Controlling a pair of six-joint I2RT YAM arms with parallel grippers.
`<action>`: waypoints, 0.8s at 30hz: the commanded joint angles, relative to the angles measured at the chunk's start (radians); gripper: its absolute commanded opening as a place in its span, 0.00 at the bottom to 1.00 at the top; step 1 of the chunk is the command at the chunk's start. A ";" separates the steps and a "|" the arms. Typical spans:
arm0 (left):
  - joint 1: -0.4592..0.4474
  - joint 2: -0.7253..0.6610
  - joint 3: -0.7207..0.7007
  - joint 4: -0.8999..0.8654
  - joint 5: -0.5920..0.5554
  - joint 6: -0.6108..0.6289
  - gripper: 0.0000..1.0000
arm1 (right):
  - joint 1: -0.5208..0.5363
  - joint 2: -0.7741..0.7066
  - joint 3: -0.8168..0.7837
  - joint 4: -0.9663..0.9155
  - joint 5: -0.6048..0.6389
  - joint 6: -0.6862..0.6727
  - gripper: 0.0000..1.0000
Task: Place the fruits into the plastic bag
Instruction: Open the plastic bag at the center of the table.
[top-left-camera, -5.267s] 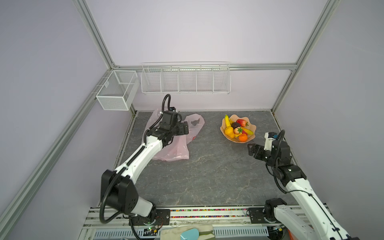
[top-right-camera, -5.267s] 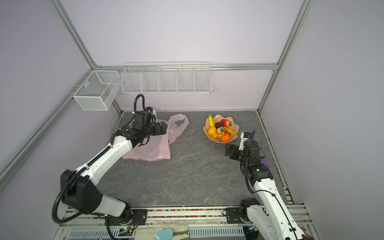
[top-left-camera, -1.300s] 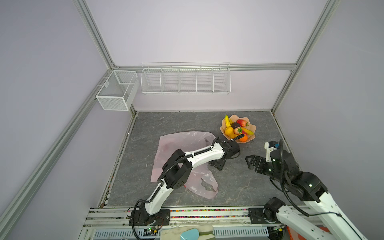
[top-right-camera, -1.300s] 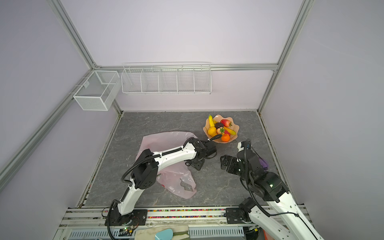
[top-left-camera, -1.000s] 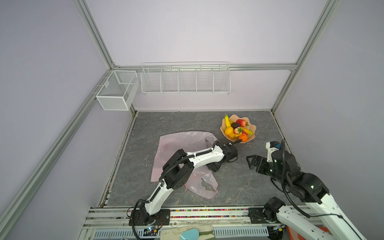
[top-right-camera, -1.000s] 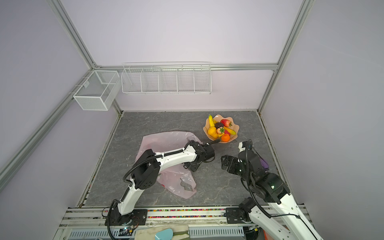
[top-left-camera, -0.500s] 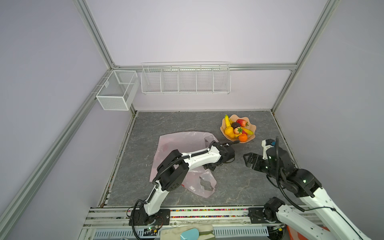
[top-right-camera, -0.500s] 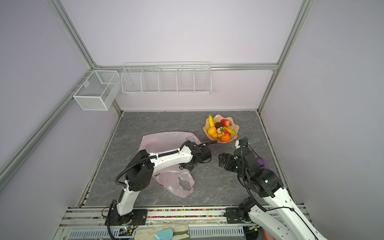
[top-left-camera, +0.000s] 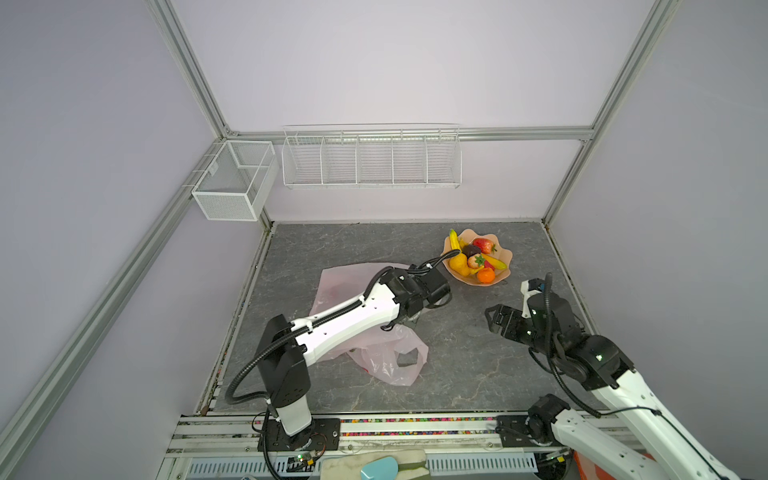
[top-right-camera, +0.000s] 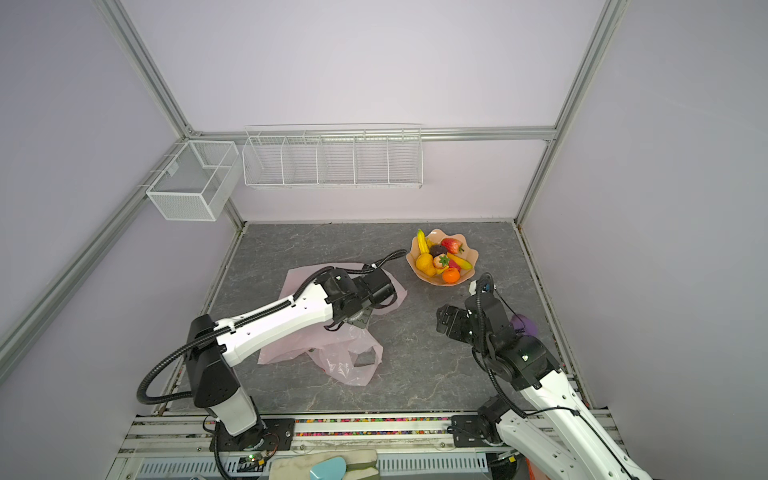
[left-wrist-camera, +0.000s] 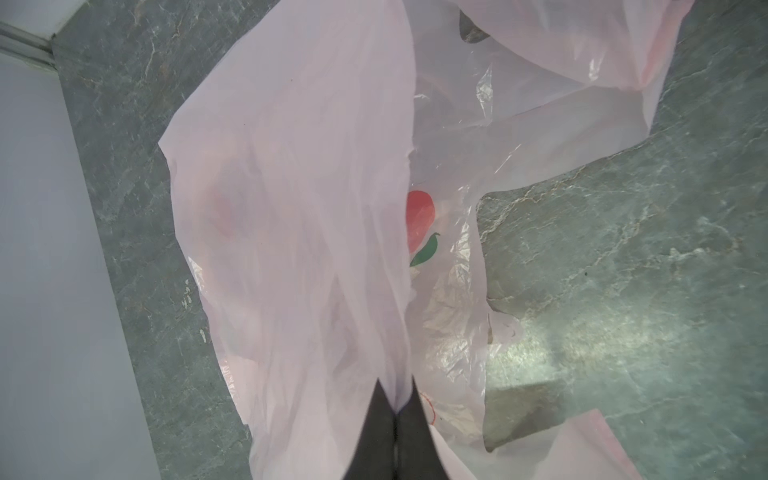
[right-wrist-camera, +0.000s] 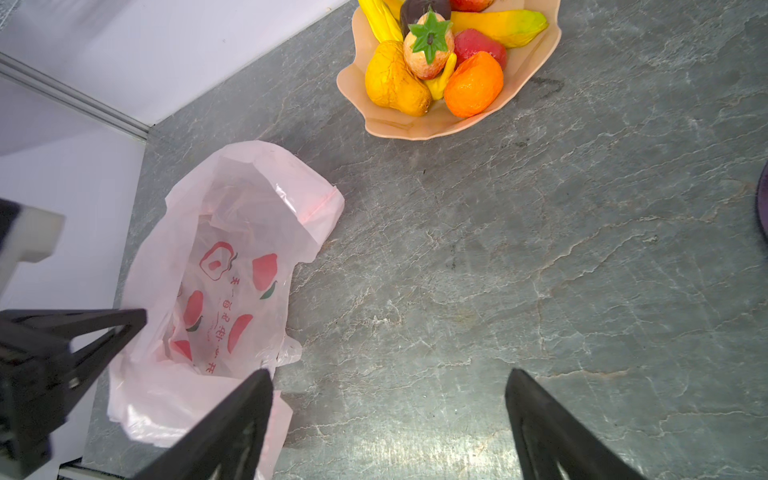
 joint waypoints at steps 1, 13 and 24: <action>0.037 -0.090 -0.048 0.039 0.082 -0.014 0.00 | -0.037 0.067 0.024 0.022 -0.050 0.000 0.90; 0.114 -0.275 -0.173 0.136 0.196 -0.013 0.00 | -0.215 0.428 0.221 0.049 -0.166 -0.173 0.90; 0.158 -0.297 -0.177 0.182 0.283 -0.026 0.00 | -0.301 0.745 0.431 0.085 -0.169 -0.258 0.94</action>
